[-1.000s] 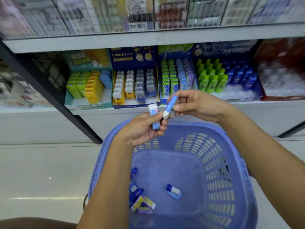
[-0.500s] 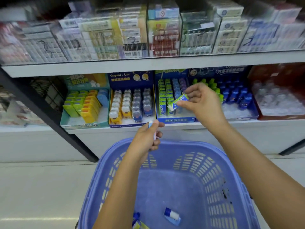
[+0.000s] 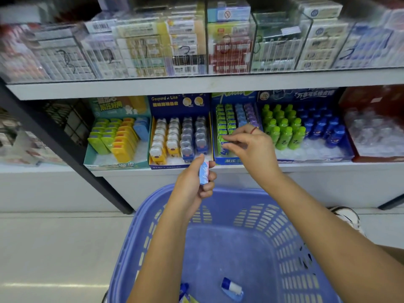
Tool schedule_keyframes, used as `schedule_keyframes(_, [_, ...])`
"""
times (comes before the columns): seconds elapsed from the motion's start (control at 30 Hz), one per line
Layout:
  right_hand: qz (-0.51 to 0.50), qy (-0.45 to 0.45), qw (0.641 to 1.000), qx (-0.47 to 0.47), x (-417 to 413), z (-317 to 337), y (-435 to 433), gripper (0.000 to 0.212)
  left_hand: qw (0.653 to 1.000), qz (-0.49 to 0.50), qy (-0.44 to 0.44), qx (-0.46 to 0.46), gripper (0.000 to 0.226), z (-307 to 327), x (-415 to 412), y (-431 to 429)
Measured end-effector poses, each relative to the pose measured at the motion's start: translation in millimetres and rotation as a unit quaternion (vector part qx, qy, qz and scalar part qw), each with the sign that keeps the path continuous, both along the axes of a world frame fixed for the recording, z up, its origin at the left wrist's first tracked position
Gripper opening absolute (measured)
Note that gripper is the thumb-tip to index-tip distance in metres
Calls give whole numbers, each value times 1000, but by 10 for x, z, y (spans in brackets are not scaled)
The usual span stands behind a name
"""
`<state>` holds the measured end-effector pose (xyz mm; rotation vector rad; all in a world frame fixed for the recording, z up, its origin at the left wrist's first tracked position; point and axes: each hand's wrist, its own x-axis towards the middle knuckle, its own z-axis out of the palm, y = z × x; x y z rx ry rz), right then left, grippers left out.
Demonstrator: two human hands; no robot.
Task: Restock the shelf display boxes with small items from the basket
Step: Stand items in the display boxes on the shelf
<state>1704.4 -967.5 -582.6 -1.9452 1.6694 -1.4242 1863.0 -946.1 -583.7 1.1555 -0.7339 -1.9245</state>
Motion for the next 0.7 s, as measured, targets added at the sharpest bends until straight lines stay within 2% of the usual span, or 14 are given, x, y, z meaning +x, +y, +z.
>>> schedule_keyframes(0.1, [-14, 88, 996, -21, 12, -6, 2, 16, 999, 38, -13, -10, 38, 15, -27, -11])
schedule_keyframes(0.2, [-35, 181, 982, -48, 27, -51, 43, 13, 991, 60, -112, -42, 43, 14, -27, -13])
schedule_keyframes(0.3, [-35, 186, 981, -47, 25, -45, 103, 19, 991, 55, -108, -64, 40, 13, -28, 12])
schedule_keyframes(0.37, [-25, 100, 995, -1, 42, -5, 164, 23, 992, 62, -72, -85, 32, 27, -59, 31])
schedule_keyframes(0.43, [11, -57, 995, 84, 63, 52, 246, 18, 990, 76, -34, -111, 24, 40, -107, 44])
schedule_keyframes(0.5, [80, -226, 953, 185, 72, 103, 326, 8, 986, 76, -16, -149, 21, 58, -169, 62])
schedule_keyframes(0.53, [103, -275, 933, 210, 56, 125, 364, 9, 983, 74, -6, -168, 22, 71, -206, 76])
schedule_keyframes(0.63, [101, -346, 915, 183, -56, 220, 404, 7, 976, 76, 9, -205, 22, 109, -335, 89])
schedule_keyframes(0.7, [72, -342, 927, 139, -163, 288, 368, 9, 965, 63, -48, -248, 21, 105, -412, 90])
